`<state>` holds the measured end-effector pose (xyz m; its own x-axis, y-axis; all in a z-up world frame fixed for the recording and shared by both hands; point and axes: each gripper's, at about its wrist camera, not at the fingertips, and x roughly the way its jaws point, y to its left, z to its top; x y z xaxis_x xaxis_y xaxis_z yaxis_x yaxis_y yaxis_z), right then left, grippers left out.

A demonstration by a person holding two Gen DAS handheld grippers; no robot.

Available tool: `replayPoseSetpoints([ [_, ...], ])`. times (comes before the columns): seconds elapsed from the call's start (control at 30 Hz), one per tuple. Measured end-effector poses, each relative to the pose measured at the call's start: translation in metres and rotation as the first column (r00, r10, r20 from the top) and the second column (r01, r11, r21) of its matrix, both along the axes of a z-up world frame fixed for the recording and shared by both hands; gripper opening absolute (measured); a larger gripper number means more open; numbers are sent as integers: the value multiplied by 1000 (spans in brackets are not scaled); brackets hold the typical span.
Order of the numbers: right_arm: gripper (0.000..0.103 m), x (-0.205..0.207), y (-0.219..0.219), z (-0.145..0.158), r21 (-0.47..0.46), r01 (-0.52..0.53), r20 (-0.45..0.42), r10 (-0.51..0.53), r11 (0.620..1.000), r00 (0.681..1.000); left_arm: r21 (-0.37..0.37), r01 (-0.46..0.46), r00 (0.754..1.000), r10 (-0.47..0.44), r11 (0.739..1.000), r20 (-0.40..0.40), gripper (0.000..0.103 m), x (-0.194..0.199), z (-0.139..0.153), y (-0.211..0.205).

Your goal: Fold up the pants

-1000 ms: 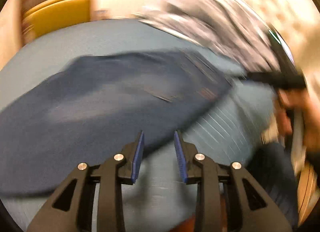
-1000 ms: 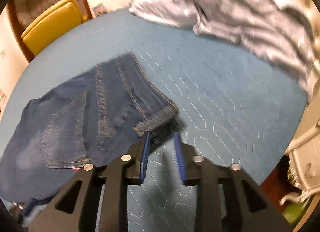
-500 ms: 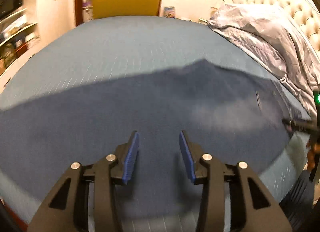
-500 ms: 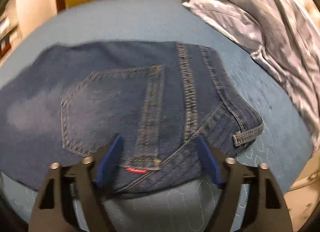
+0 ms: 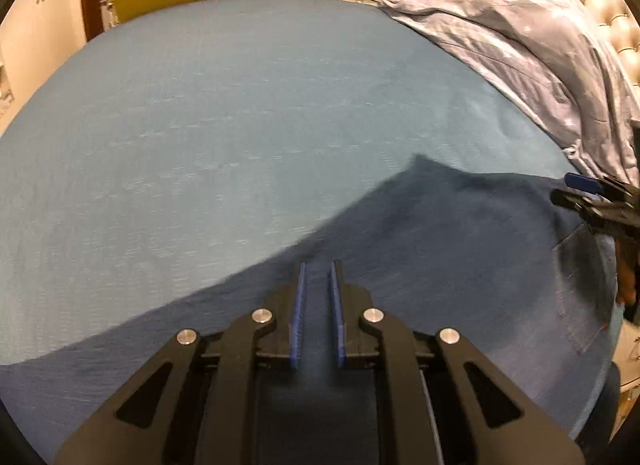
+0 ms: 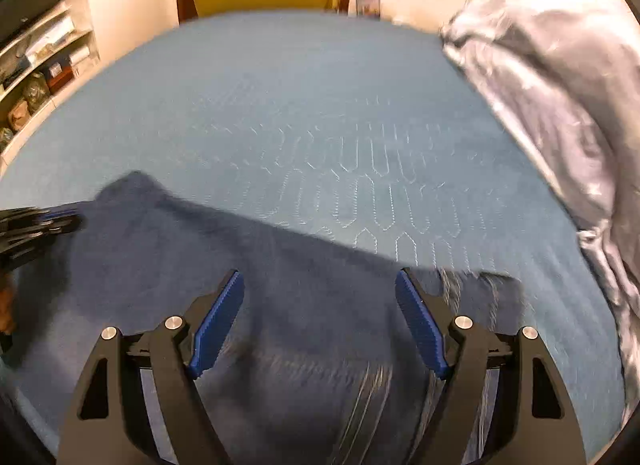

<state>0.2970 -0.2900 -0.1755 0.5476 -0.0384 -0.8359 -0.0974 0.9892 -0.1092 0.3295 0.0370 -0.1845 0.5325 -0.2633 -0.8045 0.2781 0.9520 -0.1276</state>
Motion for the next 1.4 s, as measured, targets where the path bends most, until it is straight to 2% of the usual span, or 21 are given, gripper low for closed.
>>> replayPoseSetpoints([
  [0.1,66,6,-14,-16,31,-16,-6,16,999,1000,53,-37,999,37,998,7,12,-2,-3,37],
  [0.13,66,3,-11,-17,10,-28,7,28,1000,1000,71,-52,999,51,996,14,7,-3,-4,52],
  [0.23,66,-3,-5,-20,-34,-28,38,30,999,999,141,-140,990,138,980,24,9,0,-2,91],
  [0.3,66,-6,-4,-22,-37,-21,53,23,999,998,118,-221,975,219,968,29,9,-3,3,122],
  [0.37,66,-7,1,-22,-57,-23,64,26,998,998,61,-227,973,224,972,52,13,-18,14,140],
  [0.43,67,-10,5,-24,-79,-22,77,28,997,997,74,-208,976,203,975,74,18,-36,18,151],
  [0.53,67,-9,8,-24,-92,-11,78,18,996,997,118,-229,973,226,966,35,20,-58,4,186],
  [0.63,71,-3,8,-21,-133,1,80,10,991,997,134,-353,936,349,926,52,20,-78,3,252],
  [0.7,71,-5,19,-7,-256,46,118,-16,966,993,239,-486,873,476,841,101,24,-85,10,302],
  [0.73,71,-10,28,6,-286,58,158,-13,956,987,243,-519,855,506,820,116,29,-88,12,317],
  [0.8,71,-22,52,27,-257,28,190,22,966,982,187,-568,822,543,801,171,29,-105,29,358],
  [0.83,72,-32,75,39,-208,-33,189,73,978,979,171,-555,827,517,814,221,33,-117,39,364],
  [0.87,72,-40,100,47,-175,-100,182,131,980,975,171,-536,834,488,827,257,44,-127,45,366],
  [0.93,74,-59,159,55,-114,-232,177,249,966,952,170,-475,865,424,863,269,51,-145,49,368],
  [1.03,74,-71,248,44,23,-389,115,384,921,916,142,-408,910,390,902,139,51,-158,27,390],
  [1.13,73,-76,332,18,112,-491,50,489,864,871,247,-435,900,427,866,87,45,-158,-3,424],
  [1.17,72,-75,347,11,110,-503,40,502,857,864,174,-434,901,423,884,101,41,-160,-2,437],
  [1.23,66,-68,375,-4,124,-494,7,498,860,867,179,-459,888,448,870,100,20,-156,0,454],
  [1.27,65,-63,382,-9,143,-481,0,486,865,874,206,-463,887,451,862,105,16,-154,1,463],
  [1.33,65,-55,395,-15,160,-461,0,467,873,884,176,-458,889,449,871,90,17,-145,0,473],
  [1.4,60,-50,409,-29,121,-456,-32,462,882,886,195,-505,863,496,841,95,20,-146,8,483],
])
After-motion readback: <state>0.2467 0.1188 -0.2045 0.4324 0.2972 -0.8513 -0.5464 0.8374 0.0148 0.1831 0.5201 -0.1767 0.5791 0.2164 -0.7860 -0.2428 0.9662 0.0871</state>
